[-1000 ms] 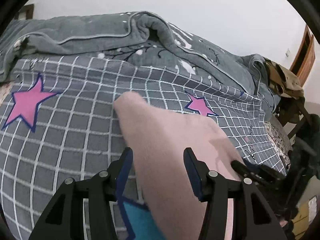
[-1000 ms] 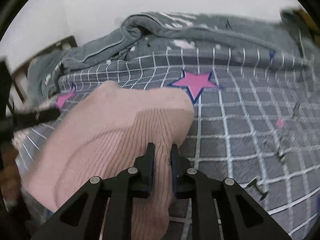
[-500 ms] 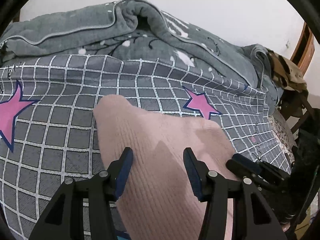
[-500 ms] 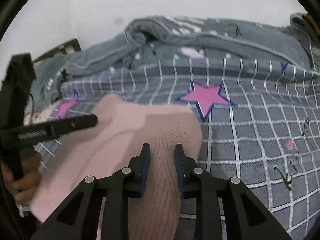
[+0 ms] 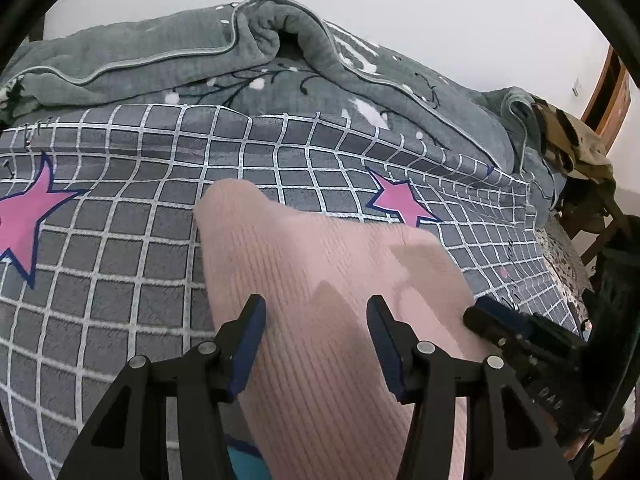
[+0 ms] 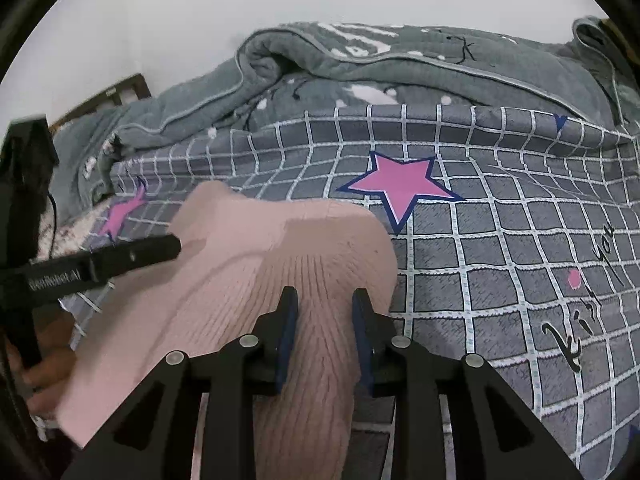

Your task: Fold small clothes

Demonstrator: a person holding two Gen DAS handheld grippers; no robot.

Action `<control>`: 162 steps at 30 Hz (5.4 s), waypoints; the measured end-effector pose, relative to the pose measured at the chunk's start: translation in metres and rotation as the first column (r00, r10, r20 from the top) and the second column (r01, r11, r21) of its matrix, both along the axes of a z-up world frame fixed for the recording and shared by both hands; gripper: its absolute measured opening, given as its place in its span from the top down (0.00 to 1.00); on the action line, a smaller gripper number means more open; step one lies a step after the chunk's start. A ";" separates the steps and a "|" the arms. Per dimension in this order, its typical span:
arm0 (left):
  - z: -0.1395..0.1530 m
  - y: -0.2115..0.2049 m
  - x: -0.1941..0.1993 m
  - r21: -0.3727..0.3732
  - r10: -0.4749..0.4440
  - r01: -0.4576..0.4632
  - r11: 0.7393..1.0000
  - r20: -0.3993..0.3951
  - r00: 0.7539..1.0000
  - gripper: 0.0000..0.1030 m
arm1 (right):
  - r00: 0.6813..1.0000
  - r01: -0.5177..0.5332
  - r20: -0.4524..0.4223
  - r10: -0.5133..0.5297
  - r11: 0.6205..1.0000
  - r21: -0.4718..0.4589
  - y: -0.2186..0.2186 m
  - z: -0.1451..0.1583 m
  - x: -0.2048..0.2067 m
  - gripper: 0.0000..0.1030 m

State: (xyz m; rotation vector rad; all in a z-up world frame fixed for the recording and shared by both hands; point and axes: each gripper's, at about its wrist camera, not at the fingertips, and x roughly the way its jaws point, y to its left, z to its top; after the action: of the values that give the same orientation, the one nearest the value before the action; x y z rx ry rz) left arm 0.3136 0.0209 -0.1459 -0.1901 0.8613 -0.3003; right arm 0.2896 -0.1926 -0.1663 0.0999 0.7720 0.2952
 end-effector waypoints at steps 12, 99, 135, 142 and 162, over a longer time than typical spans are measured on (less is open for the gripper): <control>0.002 -0.003 -0.073 0.074 0.013 -0.017 0.997 0.042 0.999 0.50 | 0.992 -0.079 0.093 0.083 0.996 -0.047 0.006 0.011 -0.066 0.68; 0.137 -0.046 -0.307 0.165 0.158 -0.198 0.966 0.229 0.961 0.10 | 0.974 0.181 0.165 -0.155 0.972 -0.152 -0.059 0.132 -0.285 0.04; 0.141 -0.049 -0.330 0.166 0.170 -0.215 0.962 0.250 0.953 0.10 | 0.968 0.211 0.172 -0.184 0.965 -0.153 -0.069 0.141 -0.312 0.04; 0.141 -0.049 -0.330 0.168 0.169 -0.214 0.962 0.248 0.954 0.10 | 0.967 0.211 0.177 -0.183 0.965 -0.155 -0.068 0.142 -0.313 0.04; 0.141 -0.050 -0.330 0.168 0.170 -0.216 0.962 0.250 0.953 0.10 | 0.968 0.206 0.173 -0.179 0.966 -0.153 -0.067 0.144 -0.313 0.04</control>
State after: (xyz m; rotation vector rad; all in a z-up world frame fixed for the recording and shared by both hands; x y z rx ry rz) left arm -0.0164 -0.0289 -0.0047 -0.0547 0.6271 -0.0509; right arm -0.0230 -0.2600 -0.0219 -0.0096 0.6214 0.0497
